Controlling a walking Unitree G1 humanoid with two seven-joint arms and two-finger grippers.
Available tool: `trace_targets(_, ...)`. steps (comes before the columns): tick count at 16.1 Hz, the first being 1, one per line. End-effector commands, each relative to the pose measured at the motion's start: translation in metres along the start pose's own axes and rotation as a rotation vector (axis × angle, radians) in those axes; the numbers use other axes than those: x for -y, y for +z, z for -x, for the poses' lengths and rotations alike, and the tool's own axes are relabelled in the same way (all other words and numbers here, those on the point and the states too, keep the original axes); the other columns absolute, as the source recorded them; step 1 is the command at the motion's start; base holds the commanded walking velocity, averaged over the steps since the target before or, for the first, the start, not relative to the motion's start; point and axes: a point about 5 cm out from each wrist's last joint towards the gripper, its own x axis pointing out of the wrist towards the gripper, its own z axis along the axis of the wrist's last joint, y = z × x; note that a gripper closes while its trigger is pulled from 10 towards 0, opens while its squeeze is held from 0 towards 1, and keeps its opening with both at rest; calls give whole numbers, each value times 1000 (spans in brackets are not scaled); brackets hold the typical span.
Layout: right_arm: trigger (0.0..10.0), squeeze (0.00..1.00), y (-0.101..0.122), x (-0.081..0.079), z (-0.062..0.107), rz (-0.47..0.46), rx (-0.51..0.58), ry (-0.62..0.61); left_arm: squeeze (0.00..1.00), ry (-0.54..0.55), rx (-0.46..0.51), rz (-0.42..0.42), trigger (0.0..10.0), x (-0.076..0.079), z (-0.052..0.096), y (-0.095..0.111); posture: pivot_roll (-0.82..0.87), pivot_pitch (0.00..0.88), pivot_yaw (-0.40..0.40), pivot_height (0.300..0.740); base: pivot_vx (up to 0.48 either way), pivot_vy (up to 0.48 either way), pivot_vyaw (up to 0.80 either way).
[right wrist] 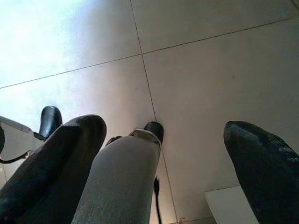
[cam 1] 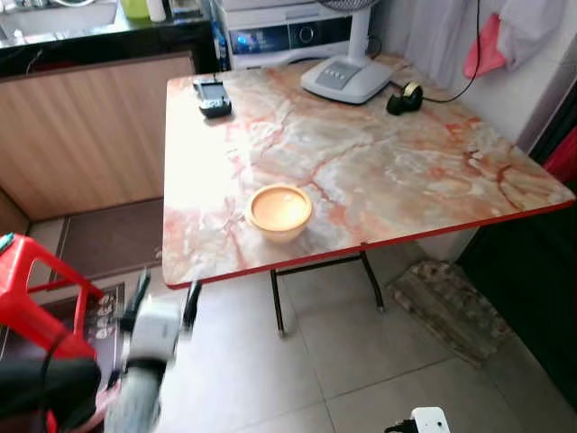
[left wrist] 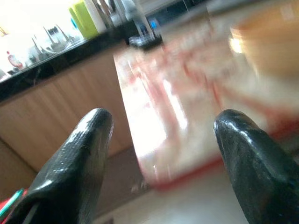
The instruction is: Restocking fridge
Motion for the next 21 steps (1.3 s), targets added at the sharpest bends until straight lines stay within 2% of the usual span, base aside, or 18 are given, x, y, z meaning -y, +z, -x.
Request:
trace_targets(1, 10000, 0, 0, 1, 0, -3, 0, -5, 0, 19, 50, 59, 10000, -5, -20, 19, 27, 112, 5, 740, 0, 0, 0)
trace_targets(4, 10000, 0, 8, 4, -1, 11, 24, -40, 0, -37, 34, 158, 10000, 6, -51, 29, 21, 117, 0, 740, 0, 0, 0)
trace_targets(5, 10000, 0, 12, 5, -1, 14, 31, -41, 0, -27, 23, 231, 10000, 7, -66, 30, 20, 119, -5, 740, 0, 0, 0)
trace_targets(6, 10000, 0, 15, 5, -2, 15, 35, -42, 0, -31, 9, 275, 10000, 8, -70, 31, 23, 117, -9, 740, 0, 0, 0)
trace_targets(8, 10000, 0, 25, 5, -4, 22, 54, -45, 0, -42, -60, 418, 10000, 12, -85, 30, 22, 102, -12, 740, 0, 0, 0)
trace_targets(9, 10000, 0, 29, 5, -4, 29, 59, -49, 0, -24, -60, 442, 10000, 11, -89, 30, 17, 94, -14, 740, 0, 0, 0)
trace_targets(11, 10000, 0, 37, 5, -5, 28, 73, -56, 0, -22, -31, 393, 10000, 10, -94, 31, 21, 71, -16, 740, 0, 0, 0)
trace_targets(13, 10000, 0, 46, 3, -7, 20, 85, -38, 0, -71, -2, 349, 10000, 16, -105, 37, 28, 16, -10, 740, 0, 0, 0)
trace_targets(14, 10000, 0, 47, 3, -7, 15, 89, -46, 0, -61, 1, 355, 10000, 16, -107, 38, 33, 0, -9, 740, 244, 0, 0)
trace_targets(18, 10000, 0, 47, 2, -8, 10, 79, -50, 0, -88, 13, 334, 10000, 18, -110, 38, 35, 0, 4, 740, 316, 0, 0)
trace_targets(21, 10000, 0, 46, 1, -8, -1, 82, -43, 0, -118, 17, 336, 10000, 25, -107, 36, 49, 0, 6, 740, 411, 0, 0)
